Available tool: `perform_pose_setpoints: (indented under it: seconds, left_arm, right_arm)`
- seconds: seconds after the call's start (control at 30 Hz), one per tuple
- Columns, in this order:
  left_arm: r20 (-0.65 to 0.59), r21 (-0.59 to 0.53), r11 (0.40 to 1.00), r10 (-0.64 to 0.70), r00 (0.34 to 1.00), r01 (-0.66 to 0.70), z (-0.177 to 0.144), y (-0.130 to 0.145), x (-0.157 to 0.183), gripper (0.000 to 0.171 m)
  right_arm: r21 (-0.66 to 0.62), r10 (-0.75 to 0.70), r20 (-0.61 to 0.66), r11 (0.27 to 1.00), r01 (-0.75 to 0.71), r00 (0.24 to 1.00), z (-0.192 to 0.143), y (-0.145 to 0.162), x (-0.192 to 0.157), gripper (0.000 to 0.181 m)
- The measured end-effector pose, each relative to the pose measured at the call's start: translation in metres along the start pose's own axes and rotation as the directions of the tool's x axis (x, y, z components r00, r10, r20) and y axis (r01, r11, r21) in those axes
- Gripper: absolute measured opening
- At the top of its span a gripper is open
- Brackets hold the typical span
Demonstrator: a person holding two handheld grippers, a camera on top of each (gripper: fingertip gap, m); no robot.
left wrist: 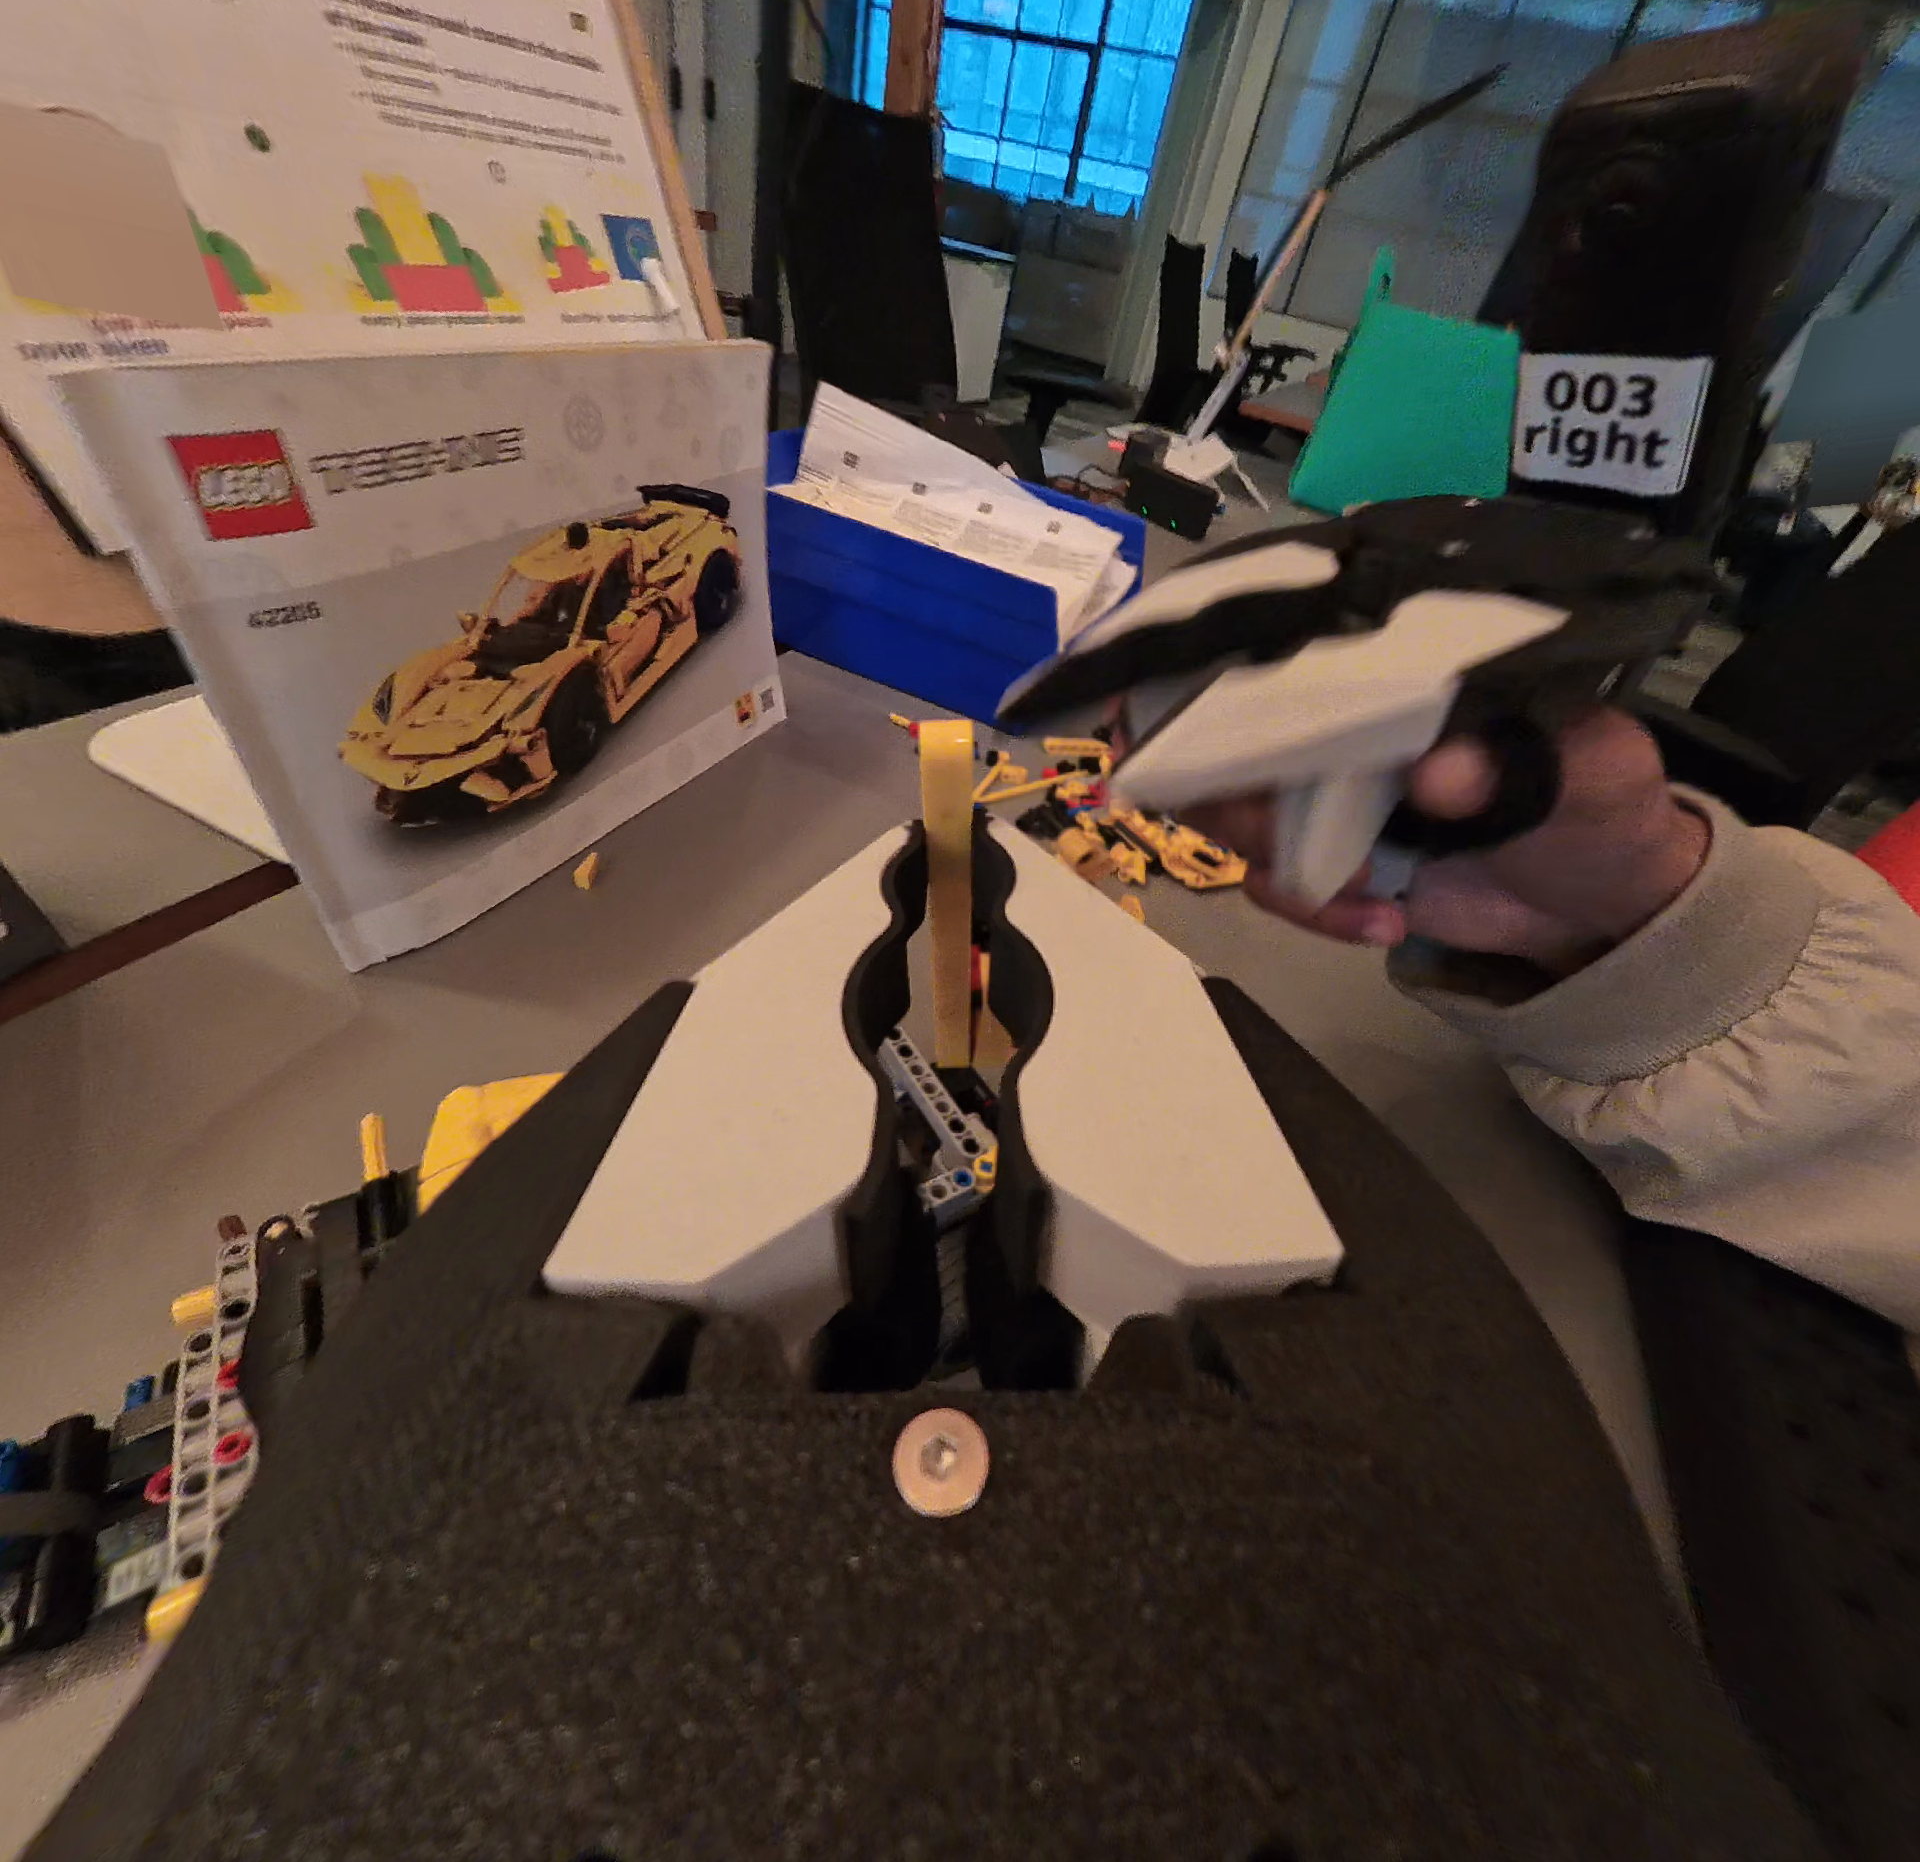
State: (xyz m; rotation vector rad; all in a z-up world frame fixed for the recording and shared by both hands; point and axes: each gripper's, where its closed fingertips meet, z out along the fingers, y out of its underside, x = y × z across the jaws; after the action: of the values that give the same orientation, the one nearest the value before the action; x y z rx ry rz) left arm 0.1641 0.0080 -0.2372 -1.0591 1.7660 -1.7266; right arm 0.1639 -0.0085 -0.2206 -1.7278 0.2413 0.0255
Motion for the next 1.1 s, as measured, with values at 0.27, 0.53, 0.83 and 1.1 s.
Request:
perform_pose_setpoints:
  seconds: [0.27, 0.53, 0.83, 1.1]
  left_arm:
    - [-0.235, 0.349, 0.807, -0.416, 0.878, 0.476, -0.058, -0.034, -0.088, 0.006]
    - [-0.271, 0.427, 0.731, -0.458, 0.847, 0.532, -0.075, -0.04, -0.111, 0.006]
    - [-0.244, 0.393, 0.754, -0.466, 0.85, 0.526, -0.064, -0.029, -0.115, 0.006]
    - [-0.194, 0.375, 0.793, -0.439, 0.877, 0.48, -0.059, -0.024, -0.113, 0.006]
  right_arm:
    - [-0.224, 0.069, -0.273, 0.965, -0.133, 0.959, 0.042, 0.084, 0.18, 0.051]
    - [-0.38, 0.034, -0.381, 0.905, -0.19, 0.924, 0.08, 0.127, 0.226, 0.052]
    - [-0.494, -0.131, -0.394, 0.865, -0.089, 0.91, 0.089, 0.14, 0.222, 0.015]
    - [-0.505, -0.165, -0.376, 0.862, -0.052, 0.912, 0.022, 0.104, 0.2, 0.015]
